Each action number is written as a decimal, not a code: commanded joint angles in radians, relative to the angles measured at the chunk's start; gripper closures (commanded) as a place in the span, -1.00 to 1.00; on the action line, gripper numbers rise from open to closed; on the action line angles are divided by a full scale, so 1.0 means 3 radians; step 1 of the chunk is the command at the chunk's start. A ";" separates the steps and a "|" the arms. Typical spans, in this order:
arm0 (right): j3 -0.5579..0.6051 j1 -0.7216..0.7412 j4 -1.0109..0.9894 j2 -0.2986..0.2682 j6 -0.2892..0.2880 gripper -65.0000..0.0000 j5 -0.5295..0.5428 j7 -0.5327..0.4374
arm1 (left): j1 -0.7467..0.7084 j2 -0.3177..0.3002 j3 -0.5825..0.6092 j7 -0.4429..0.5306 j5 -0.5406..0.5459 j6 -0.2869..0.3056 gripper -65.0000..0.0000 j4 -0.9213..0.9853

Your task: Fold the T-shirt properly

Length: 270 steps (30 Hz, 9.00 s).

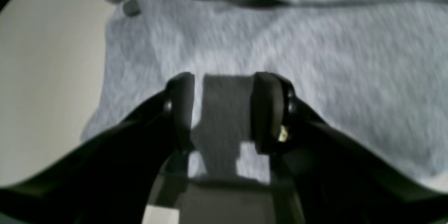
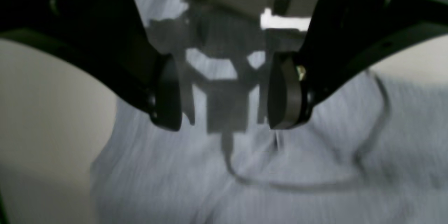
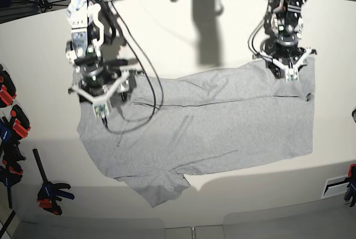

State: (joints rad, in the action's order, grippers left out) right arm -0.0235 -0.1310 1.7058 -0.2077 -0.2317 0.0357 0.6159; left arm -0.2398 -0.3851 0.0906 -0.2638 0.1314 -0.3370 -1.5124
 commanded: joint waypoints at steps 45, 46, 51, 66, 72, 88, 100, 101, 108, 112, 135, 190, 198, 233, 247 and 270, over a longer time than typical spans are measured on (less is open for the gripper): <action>-0.0376 -0.0875 -0.0041 -0.0268 -0.0278 -0.15 0.0172 0.0158 | -0.0875 -0.0221 -0.0045 -0.1066 0.0198 0.0788 0.22 -0.0692; -0.0443 -0.0956 -0.0004 -0.0277 -0.0278 -0.15 0.0173 0.0156 | -0.0940 -0.0221 -0.0043 -0.1066 0.0163 0.0790 0.22 -0.0776; -0.0833 -0.1312 0.0165 -0.0306 -0.0282 -0.15 0.0182 0.0173 | -0.1217 -0.0223 -0.0043 -0.1091 0.0088 0.0788 0.22 -0.1102; -0.1193 -0.1784 0.0589 -0.0463 -0.0310 -0.15 0.0355 0.0322 | -0.1678 -0.0205 -0.0043 -0.1208 0.0089 0.0788 0.22 -0.1265; -0.1193 -0.1781 0.0682 -0.0463 -0.0304 -0.15 0.0354 0.0328 | -0.1676 -0.0205 -0.0043 -0.1118 -0.0131 0.0777 0.22 -0.1643; -0.0950 -0.1783 0.1981 -0.0460 -0.0332 -0.15 0.1260 0.0921 | -0.1678 -0.0205 -0.0043 -0.1072 -0.0286 0.0749 0.22 -0.1918; 0.0431 -0.1788 0.1868 -0.0434 0.0215 -0.15 0.0141 0.0683 | -0.1676 -0.0205 -0.0043 -0.1087 -0.0287 0.0749 0.22 -0.1918; 0.0459 -0.1788 0.1839 -0.0434 0.0215 -0.15 0.0125 0.0688 | -0.1676 -0.0205 -0.0043 -0.1080 -0.0287 0.0749 0.22 -0.1918; 0.0467 -0.1699 0.1406 -0.0434 0.0300 -0.15 0.0156 0.0548 | -0.1676 -0.0203 -0.0043 -0.1034 -0.0286 0.0749 0.22 -0.1918; 0.0467 -0.1514 0.1259 -0.0434 0.0300 -0.15 0.0179 0.0547 | -0.1676 -0.0203 -0.0043 -0.1038 -0.0287 0.0749 0.22 -0.1918; 0.0476 -0.0184 0.0322 -0.0432 0.0212 -0.15 0.0404 0.0566 | -0.1676 -0.0205 -0.0043 -0.1038 -0.0287 0.0750 0.22 -0.1918; 0.0472 0.0103 0.1158 -0.0223 -0.0100 -0.15 0.0350 0.0820 | -0.0332 -0.0224 -0.0045 -0.1340 -0.0615 0.0778 0.22 -0.1251; 0.0472 0.0102 0.1158 -0.0223 -0.0017 -0.15 -0.0216 0.1150 | 0.0434 -0.0309 -0.0043 -0.1349 -0.0587 0.0788 0.22 -0.1225; 0.0160 0.0095 0.1158 -0.0224 0.0000 -0.15 -0.0020 0.1156 | 0.2686 -0.1015 -0.0043 -0.1142 0.2087 0.2160 0.22 0.3412; 0.0160 0.0097 0.1158 -0.0224 -0.0001 -0.15 -0.0022 0.1139 | 0.2416 -0.0842 -0.0043 -0.1668 0.2360 0.2623 0.22 0.3419; 0.0160 0.1231 0.0022 -0.0223 0.0001 -0.15 0.0076 0.0782 | 0.2408 -0.0816 -0.0043 -0.1654 0.2096 0.2623 1.00 0.3367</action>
State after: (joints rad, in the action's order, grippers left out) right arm 0.0296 0.2153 1.6894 -0.2665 -0.2363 0.0639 0.8745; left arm 0.4847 -0.6254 0.0719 -0.7006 0.8085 0.4686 -0.5041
